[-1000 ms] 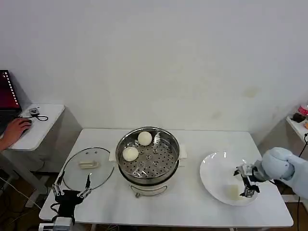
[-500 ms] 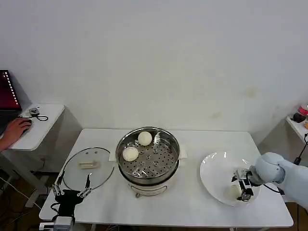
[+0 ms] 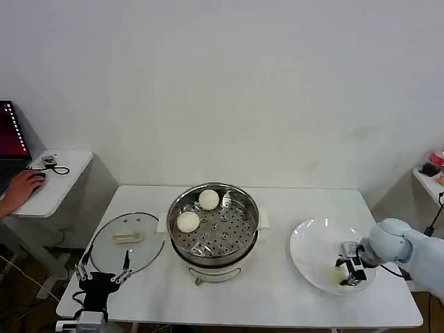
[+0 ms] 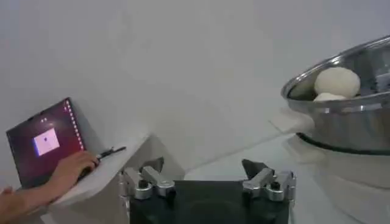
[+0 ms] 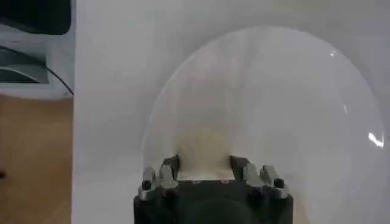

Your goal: Take steamed baozi put them in steamer then cover it.

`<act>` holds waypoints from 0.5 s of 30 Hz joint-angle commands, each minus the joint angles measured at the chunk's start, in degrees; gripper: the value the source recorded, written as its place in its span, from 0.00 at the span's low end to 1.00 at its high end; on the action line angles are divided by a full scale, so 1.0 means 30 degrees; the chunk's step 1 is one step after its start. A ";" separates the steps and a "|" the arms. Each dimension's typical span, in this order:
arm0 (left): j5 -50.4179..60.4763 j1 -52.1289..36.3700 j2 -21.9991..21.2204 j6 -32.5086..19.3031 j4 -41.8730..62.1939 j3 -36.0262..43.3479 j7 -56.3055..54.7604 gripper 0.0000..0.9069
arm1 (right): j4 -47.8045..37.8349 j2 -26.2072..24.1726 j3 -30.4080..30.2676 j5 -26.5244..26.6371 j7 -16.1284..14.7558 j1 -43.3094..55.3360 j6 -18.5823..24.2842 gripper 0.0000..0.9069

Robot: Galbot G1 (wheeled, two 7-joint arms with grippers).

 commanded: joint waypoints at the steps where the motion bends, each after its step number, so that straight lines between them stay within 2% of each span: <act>1: -0.0014 0.0026 0.0003 0.0007 -0.0044 -0.0002 0.0007 1.00 | 0.0292 0.0033 -0.1934 0.0699 -0.0722 0.3756 0.0201 0.66; 7: -0.0056 0.0065 0.0064 -0.0008 -0.0150 -0.0066 0.0011 1.00 | 0.0142 0.0521 -0.2047 0.1926 -0.1499 0.7202 0.0924 0.66; 11: -0.0113 0.0104 0.0141 -0.0019 -0.0178 -0.0184 0.0010 1.00 | -0.0529 0.1579 -0.2997 0.2925 -0.1568 1.0206 0.1141 0.67; 15: -0.0148 0.0112 0.0185 -0.0033 -0.0153 -0.0403 0.0008 1.00 | -0.1636 0.3360 -0.4276 0.3603 -0.1620 1.2979 0.1233 0.67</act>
